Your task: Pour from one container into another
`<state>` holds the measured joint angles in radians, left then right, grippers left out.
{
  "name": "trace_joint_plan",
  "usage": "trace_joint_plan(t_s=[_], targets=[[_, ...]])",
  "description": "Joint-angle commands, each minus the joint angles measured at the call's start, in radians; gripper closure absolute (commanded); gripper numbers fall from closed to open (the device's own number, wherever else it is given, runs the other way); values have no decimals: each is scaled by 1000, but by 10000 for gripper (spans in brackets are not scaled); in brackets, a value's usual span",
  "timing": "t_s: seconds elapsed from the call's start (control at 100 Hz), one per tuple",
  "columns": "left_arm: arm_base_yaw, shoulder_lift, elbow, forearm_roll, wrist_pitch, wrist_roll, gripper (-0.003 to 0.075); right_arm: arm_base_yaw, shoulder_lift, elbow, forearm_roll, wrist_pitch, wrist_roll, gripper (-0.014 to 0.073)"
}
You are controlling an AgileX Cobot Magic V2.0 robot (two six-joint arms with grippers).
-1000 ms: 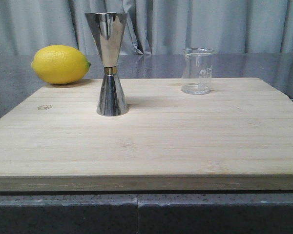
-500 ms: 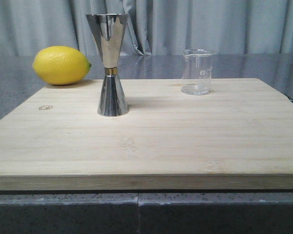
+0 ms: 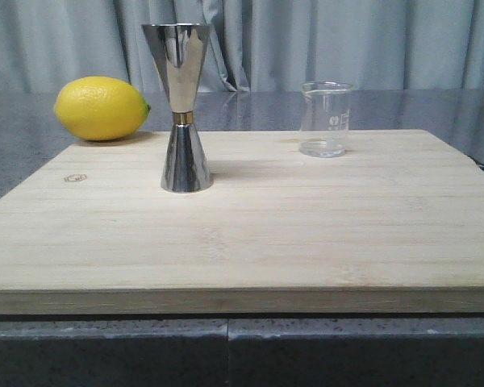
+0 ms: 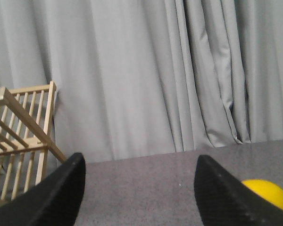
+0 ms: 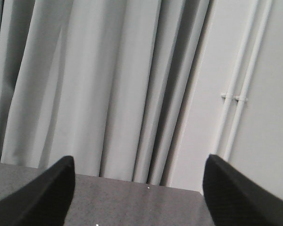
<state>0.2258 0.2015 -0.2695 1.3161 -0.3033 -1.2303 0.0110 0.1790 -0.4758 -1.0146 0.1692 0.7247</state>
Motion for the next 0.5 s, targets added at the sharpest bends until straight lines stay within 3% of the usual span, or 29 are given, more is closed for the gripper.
trace_joint_plan(t_s=[0.0, 0.2, 0.32, 0.49], targets=[[1, -19, 27, -16, -15, -15, 272, -8, -37, 30, 6, -34, 2, 83], [1, -31, 73, -18, -50, -17, 277, -8, -54, 123, 13, -36, 2, 120], [1, -31, 73, -18, -55, -17, 346, -8, -54, 152, 13, -46, 2, 251], [1, -31, 73, -18, -62, -17, 521, -8, -54, 166, 13, -70, 2, 475]])
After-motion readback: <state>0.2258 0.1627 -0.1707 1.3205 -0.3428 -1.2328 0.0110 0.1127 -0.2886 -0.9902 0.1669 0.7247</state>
